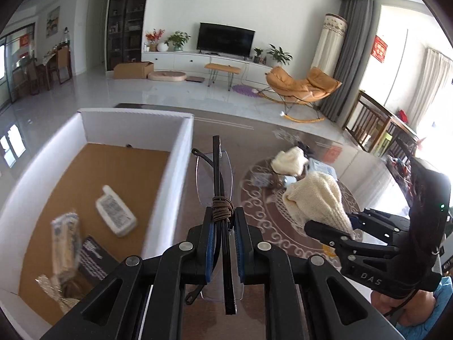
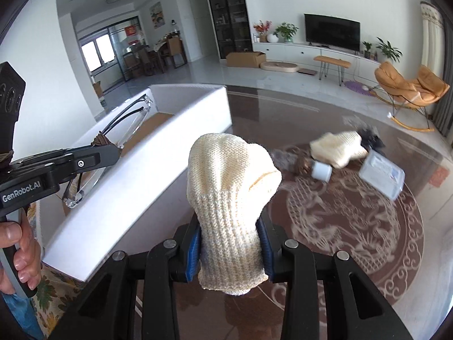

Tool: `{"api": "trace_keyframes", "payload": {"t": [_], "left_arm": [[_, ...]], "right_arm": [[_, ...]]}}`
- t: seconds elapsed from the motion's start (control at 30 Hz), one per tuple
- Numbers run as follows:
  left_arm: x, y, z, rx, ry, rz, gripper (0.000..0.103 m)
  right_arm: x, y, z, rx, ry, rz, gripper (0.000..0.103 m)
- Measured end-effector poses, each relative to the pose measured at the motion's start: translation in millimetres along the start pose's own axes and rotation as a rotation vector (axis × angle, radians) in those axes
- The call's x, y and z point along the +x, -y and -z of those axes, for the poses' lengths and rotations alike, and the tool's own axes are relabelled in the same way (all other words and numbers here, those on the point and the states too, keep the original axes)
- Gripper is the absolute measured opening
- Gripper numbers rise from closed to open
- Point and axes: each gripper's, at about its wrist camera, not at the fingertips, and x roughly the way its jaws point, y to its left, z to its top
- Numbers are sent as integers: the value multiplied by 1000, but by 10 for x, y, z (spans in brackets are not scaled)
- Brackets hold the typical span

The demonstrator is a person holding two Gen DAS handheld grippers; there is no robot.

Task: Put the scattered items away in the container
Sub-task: 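Lift the glove and eyeglasses and carry them toward the container, then lower eyeglasses and glove into the container and open both tools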

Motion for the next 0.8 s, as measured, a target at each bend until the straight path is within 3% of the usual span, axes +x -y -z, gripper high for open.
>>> {"api": "trace_keyframes", "payload": {"t": [0.2,0.33,0.73,0.77,0.8], "left_arm": [[-131,-821,-354,-84,12,-131,12],[-20,-1153,-435,-113,-10,-172,12],[701,-1760,-366,-259,-158,-224,13],[763,-1782,-345,-267,-182,-232,15],[824,-1807,-321,-276,-207,-242,23]], "right_arm": [[208,-772,-831,-116,26,-116,36],[513,-1216,-1166,-206,14,-134,36],[1878,-1702,-1534,-332,-195,-51,40],[1956,-1708,-1533,-341,-205,-51,42],[2044,-1713,-1534,-342,-230,-55,44]]}}
